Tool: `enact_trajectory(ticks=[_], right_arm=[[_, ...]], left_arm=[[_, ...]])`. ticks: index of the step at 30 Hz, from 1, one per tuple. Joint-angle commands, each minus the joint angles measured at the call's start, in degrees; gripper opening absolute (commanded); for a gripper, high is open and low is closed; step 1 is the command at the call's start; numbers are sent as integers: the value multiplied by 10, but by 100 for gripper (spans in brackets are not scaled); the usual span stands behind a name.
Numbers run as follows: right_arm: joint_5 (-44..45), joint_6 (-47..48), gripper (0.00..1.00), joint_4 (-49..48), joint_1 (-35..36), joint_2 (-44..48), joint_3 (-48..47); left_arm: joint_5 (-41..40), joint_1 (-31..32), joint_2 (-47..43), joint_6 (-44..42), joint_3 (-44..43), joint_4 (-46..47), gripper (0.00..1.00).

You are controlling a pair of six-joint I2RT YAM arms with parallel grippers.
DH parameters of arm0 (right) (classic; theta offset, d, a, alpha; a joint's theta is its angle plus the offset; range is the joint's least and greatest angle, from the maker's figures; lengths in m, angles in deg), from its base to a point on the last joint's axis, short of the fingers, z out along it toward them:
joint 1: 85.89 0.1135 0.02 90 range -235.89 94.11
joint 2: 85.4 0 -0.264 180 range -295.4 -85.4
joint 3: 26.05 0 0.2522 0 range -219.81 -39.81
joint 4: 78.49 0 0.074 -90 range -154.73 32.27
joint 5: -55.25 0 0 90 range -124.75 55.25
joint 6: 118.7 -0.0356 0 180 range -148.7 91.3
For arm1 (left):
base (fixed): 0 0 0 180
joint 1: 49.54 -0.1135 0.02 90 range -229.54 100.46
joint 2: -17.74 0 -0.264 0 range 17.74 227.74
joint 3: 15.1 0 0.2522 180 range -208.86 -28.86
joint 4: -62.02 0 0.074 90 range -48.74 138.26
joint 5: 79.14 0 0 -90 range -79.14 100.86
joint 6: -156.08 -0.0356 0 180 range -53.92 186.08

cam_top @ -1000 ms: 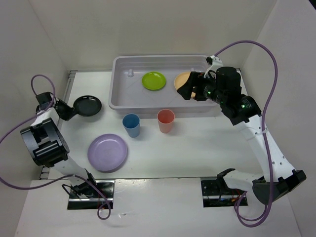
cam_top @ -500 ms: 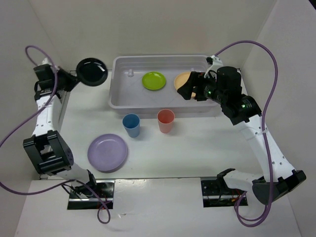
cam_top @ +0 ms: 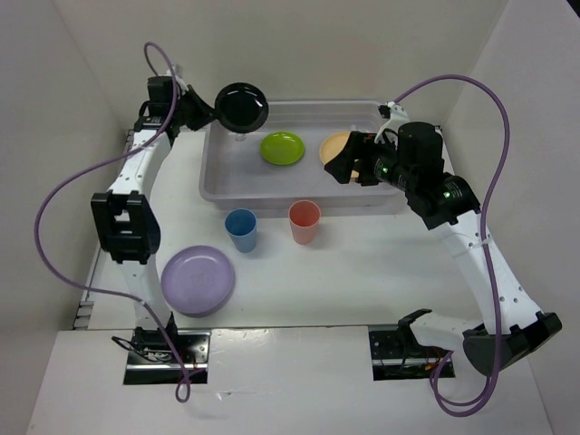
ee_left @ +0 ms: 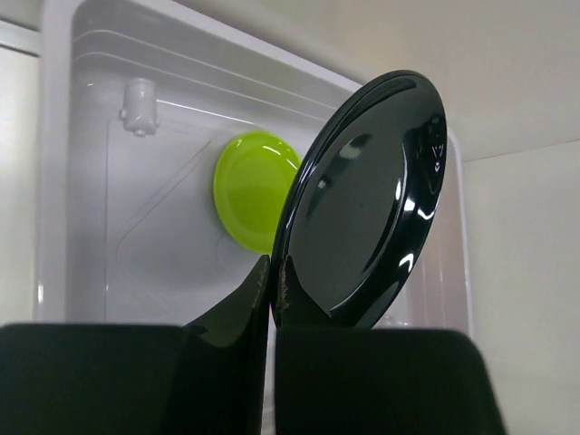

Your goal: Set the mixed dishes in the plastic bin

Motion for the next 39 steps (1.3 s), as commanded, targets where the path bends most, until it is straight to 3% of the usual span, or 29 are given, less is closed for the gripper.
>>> enact_trajectory(ticks=[1,6,16,21,39], right_arm=[[5,-7,84,-4,1,17,-16],[16,-7,84,8,1,17,-27],[22,-12,84,8,6,6,-32],[22,-12,84,8,6,6,-32],[11,-12,84,13,6,-15,-45]], left_arm=[[0,22,51,-14,-82,-29,0],[0,44,158,-42,-216,-99,0],[24,68,262,-71,-326,-181,0],[17,73,335,-77,-433,-240,0],[22,79,445,-28,-513,-234,0]])
